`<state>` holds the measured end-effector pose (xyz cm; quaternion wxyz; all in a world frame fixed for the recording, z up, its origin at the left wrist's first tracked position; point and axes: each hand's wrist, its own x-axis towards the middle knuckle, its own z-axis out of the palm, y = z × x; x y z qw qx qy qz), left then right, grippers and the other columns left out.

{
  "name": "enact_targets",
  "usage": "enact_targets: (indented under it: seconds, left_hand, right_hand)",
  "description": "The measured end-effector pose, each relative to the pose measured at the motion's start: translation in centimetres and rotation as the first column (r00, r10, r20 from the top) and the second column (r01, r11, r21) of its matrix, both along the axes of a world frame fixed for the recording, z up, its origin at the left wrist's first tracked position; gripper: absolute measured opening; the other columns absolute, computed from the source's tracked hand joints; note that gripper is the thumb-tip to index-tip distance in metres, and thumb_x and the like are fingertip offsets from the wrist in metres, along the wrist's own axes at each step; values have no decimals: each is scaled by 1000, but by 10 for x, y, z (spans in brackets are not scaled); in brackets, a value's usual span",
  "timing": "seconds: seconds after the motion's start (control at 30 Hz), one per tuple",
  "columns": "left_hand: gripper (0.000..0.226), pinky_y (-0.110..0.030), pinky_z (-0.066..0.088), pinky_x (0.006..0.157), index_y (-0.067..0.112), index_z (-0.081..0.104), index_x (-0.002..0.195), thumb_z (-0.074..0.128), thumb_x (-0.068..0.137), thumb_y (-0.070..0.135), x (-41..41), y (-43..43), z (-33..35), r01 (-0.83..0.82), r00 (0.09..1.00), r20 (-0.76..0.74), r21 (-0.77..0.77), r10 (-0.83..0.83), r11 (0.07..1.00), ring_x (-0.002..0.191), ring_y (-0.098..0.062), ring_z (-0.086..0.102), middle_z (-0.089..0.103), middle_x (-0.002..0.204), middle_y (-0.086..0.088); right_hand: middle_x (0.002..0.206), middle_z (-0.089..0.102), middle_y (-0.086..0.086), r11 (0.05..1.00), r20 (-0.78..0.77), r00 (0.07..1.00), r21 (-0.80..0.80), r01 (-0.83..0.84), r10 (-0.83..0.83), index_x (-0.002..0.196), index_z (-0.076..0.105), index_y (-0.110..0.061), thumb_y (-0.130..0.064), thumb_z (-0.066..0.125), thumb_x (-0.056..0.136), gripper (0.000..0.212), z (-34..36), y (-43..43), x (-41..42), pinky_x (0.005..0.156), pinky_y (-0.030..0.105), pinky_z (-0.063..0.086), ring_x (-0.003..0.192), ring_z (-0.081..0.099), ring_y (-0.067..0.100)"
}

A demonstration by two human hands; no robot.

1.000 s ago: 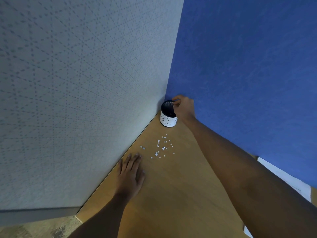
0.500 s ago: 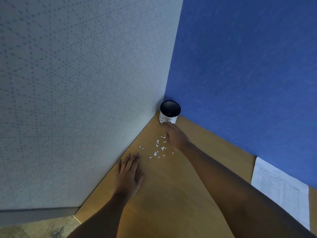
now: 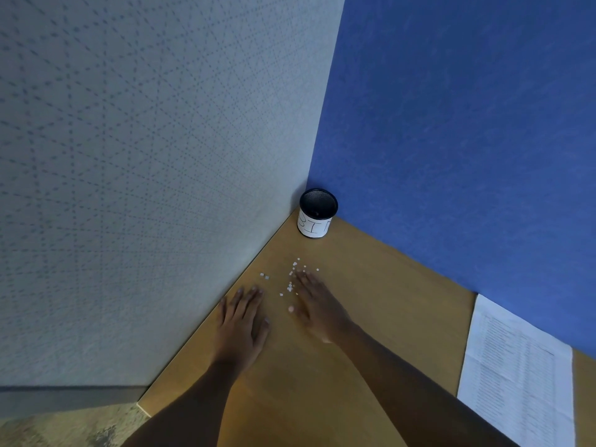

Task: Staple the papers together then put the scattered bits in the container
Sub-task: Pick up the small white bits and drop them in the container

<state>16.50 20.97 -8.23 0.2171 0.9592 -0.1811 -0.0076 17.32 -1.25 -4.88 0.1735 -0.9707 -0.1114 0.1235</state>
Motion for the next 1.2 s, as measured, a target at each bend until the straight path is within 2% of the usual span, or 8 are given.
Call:
enact_targets:
  seconds: [0.07, 0.2, 0.37, 0.57, 0.67, 0.8, 1.0, 1.2]
  left_hand:
    - [58, -48, 8, 119, 23, 35, 148, 34, 95, 47, 0, 0, 0, 0, 1000, -2, 2, 0, 1000, 147, -20, 20, 37, 153, 3]
    - [58, -46, 7, 120, 23, 34, 149, 32, 96, 48, -1, -1, 1, -5, 1000, -7, 6, 5, 1000, 147, -20, 19, 36, 154, 3]
    - [58, -45, 6, 119, 22, 35, 148, 33, 95, 47, -1, -1, 2, -3, 1000, 4, 15, 3, 1000, 147, -21, 20, 37, 153, 3]
    - [58, -46, 7, 119, 23, 33, 149, 34, 96, 47, 0, -1, 0, -7, 1000, -2, 4, 7, 1000, 147, -20, 19, 36, 154, 4]
    - [58, -48, 9, 119, 23, 35, 148, 36, 95, 46, -1, -1, -1, -7, 1000, -3, 8, 7, 1000, 147, -19, 19, 38, 153, 4]
    - [57, -48, 9, 118, 22, 35, 147, 38, 95, 45, -1, -2, 0, -6, 1000, -3, 13, 6, 1000, 147, -18, 19, 38, 152, 4]
    - [57, -48, 8, 119, 24, 31, 149, 40, 96, 44, 0, -2, -1, -6, 1000, -13, 18, 7, 1000, 148, -16, 14, 36, 154, 5]
    - [58, -48, 7, 119, 22, 33, 149, 38, 96, 44, -1, -2, -1, 1, 1000, -9, 14, -1, 1000, 148, -18, 15, 36, 153, 3]
  right_hand:
    - [162, 5, 4, 992, 55, 991, -5, 124, -124, 153, 12, -12, -69, 1, 89, 87, -3, -4, -7, 121, 41, 9, 149, -1, 19]
    - [162, -7, 4, 908, 20, 916, -128, 400, -401, 153, -2, -12, -64, 0, 83, 87, -4, -11, -15, 117, 38, -10, 148, -11, 21]
    - [160, -16, 6, 858, -20, 881, -239, 454, -472, 150, -12, -9, -69, -12, 75, 96, -6, -3, -18, 114, 48, -15, 146, -19, 23]
    - [159, -21, 7, 905, -40, 917, -188, 382, -396, 148, -18, -8, -72, -14, 73, 98, -7, 25, -3, 113, 50, -18, 140, -29, 19]
    - [159, -21, 7, 950, -38, 962, -170, 260, -270, 146, -20, -9, -72, -11, 77, 94, -5, 34, 7, 113, 49, -18, 144, -25, 22]
    - [160, -15, 5, 969, 12, 981, -152, 194, -195, 151, -9, -11, -71, -14, 77, 96, 2, 21, 31, 115, 48, -12, 147, -16, 21]
    - [161, -13, 6, 994, -107, 992, -92, 55, -64, 152, -7, -11, -57, 23, 97, 77, 9, -5, 64, 121, 43, -2, 148, -13, 20]
    - [160, -17, 4, 988, -69, 994, -122, -91, 84, 151, -12, -13, -73, 11, 85, 92, -1, -4, 42, 121, 37, -5, 147, -18, 17]
